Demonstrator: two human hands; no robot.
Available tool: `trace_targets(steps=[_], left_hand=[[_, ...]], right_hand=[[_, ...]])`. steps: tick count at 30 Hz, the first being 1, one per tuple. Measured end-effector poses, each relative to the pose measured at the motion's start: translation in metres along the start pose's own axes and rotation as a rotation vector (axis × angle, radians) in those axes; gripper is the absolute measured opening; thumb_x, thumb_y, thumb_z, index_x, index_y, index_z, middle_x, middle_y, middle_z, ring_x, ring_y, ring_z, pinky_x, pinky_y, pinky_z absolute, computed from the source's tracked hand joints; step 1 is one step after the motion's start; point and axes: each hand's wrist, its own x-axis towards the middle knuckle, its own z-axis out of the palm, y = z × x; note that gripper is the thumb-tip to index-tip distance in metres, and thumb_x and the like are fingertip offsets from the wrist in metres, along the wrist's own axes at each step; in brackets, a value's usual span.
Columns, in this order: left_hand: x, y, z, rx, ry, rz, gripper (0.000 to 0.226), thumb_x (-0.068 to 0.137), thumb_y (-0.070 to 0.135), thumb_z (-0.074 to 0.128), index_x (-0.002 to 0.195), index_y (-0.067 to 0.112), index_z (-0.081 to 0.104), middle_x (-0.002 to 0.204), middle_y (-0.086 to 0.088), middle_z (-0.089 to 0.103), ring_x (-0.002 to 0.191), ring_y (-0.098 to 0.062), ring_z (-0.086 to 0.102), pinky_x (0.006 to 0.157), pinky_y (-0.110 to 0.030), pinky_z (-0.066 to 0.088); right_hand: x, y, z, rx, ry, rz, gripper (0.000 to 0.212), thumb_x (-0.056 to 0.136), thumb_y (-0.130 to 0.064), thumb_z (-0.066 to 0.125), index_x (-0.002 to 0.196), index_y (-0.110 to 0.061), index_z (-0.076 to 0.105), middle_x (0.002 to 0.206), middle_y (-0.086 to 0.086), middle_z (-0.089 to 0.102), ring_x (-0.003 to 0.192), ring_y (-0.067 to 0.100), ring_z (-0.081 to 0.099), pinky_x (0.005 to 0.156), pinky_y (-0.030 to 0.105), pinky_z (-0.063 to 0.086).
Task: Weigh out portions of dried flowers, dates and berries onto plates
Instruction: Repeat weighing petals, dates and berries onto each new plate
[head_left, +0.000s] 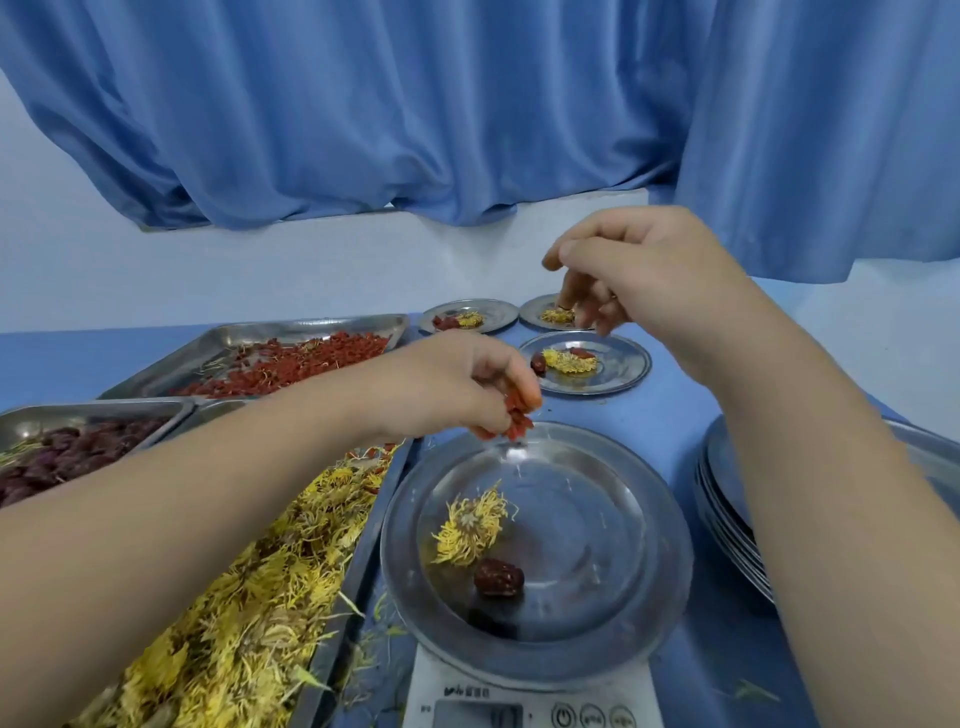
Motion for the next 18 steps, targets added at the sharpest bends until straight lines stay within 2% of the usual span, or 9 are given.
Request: trace_targets(steps=[6, 9, 14, 16, 18], left_hand=[[-0.013, 0.015, 0.020, 0.025, -0.055, -0.018, 0.026, 0.086, -0.001, 0.065, 0.099, 0.021, 0.069, 0.099, -0.002, 0.075, 0.090, -0.012, 0.071, 0.087, -0.026, 0.055], [-0.018, 0.017, 0.022, 0.035, -0.012, -0.025, 0.025, 0.089, 0.006, 0.064, 0.107, 0.023, 0.068, 0.098, -0.003, 0.075, 0.091, -0.012, 0.070, 0.093, -0.036, 0.054], [-0.024, 0.020, 0.029, 0.096, 0.087, -0.016, 0.026, 0.090, 0.006, 0.062, 0.102, 0.027, 0.071, 0.095, -0.004, 0.074, 0.096, -0.024, 0.069, 0.096, -0.049, 0.051], [-0.026, 0.021, 0.031, 0.103, 0.102, -0.025, 0.027, 0.090, 0.003, 0.060, 0.099, 0.026, 0.072, 0.094, -0.004, 0.075, 0.095, -0.025, 0.069, 0.093, -0.046, 0.053], [-0.028, 0.021, 0.032, 0.128, 0.098, -0.029, 0.024, 0.090, 0.007, 0.062, 0.096, 0.027, 0.074, 0.089, 0.002, 0.075, 0.089, -0.014, 0.070, 0.089, -0.038, 0.055]], right_hand=[[-0.014, -0.015, -0.016, -0.121, -0.141, 0.044, 0.015, 0.087, -0.019, 0.059, 0.081, -0.014, 0.071, 0.064, -0.001, 0.069, 0.057, 0.013, 0.062, 0.056, 0.027, 0.051], [-0.023, -0.025, -0.024, -0.209, -0.203, 0.030, 0.013, 0.087, -0.023, 0.061, 0.083, -0.016, 0.071, 0.069, -0.002, 0.071, 0.060, 0.011, 0.065, 0.059, 0.028, 0.053], [-0.042, -0.044, -0.037, -0.305, -0.173, -0.039, 0.013, 0.085, -0.027, 0.060, 0.080, -0.022, 0.071, 0.071, -0.006, 0.072, 0.063, 0.011, 0.068, 0.064, 0.032, 0.055], [-0.051, -0.048, -0.039, -0.315, -0.137, -0.066, 0.013, 0.084, -0.026, 0.060, 0.079, -0.022, 0.071, 0.069, -0.007, 0.072, 0.061, 0.010, 0.067, 0.060, 0.030, 0.054], [-0.062, -0.047, -0.041, -0.342, -0.114, -0.066, 0.014, 0.084, -0.024, 0.059, 0.078, -0.020, 0.070, 0.068, -0.006, 0.071, 0.058, 0.010, 0.066, 0.059, 0.031, 0.053]])
